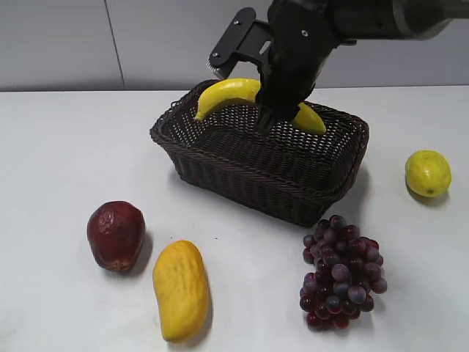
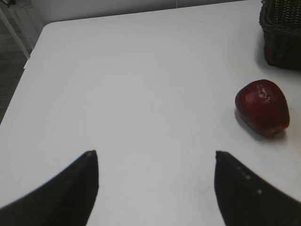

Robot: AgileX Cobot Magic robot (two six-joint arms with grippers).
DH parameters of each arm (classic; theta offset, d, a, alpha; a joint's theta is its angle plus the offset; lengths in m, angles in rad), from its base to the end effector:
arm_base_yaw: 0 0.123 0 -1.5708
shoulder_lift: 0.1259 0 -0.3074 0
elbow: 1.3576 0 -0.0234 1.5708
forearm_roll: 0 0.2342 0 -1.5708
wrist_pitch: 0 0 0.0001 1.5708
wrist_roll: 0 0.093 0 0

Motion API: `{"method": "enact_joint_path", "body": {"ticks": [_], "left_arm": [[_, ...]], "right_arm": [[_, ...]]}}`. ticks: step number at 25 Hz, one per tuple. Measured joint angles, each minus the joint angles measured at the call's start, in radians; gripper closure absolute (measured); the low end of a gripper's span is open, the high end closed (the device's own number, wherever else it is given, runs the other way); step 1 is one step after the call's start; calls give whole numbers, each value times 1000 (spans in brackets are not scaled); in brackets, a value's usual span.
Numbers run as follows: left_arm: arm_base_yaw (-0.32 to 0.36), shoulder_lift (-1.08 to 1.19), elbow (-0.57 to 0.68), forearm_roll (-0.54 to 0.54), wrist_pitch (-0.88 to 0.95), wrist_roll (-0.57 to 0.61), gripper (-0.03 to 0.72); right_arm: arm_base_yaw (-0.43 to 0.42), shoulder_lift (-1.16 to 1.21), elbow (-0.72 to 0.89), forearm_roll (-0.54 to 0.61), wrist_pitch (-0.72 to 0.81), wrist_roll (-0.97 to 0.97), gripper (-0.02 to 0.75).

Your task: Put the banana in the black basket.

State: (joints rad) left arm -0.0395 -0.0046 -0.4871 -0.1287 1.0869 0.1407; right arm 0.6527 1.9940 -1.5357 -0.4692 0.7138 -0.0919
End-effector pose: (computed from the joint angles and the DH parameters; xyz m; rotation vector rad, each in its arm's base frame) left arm -0.0415 -0.0089 0.2632 0.1939 2.0639 -0.0930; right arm 0.3607 0.2410 0.2460 -1.2568 2.2300 -0.3163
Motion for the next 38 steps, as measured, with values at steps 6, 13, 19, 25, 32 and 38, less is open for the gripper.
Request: {"method": "enact_joint_path", "body": {"ticks": [6, 13, 19, 25, 32, 38], "left_arm": [[0, 0, 0, 0, 0, 0, 119], [0, 0, 0, 0, 0, 0, 119], [0, 0, 0, 0, 0, 0, 119], [0, 0, 0, 0, 0, 0, 119], [0, 0, 0, 0, 0, 0, 119], [0, 0, 0, 0, 0, 0, 119]], "right_arm": [[0, 0, 0, 1, 1, -1, 216], [0, 0, 0, 1, 46, 40, 122], [-15, 1, -45, 21, 221, 149, 130], [-114, 1, -159, 192, 398, 92, 142], [-266, -52, -183, 429, 471, 29, 143], [-422, -128, -182, 503, 493, 24, 143]]}}
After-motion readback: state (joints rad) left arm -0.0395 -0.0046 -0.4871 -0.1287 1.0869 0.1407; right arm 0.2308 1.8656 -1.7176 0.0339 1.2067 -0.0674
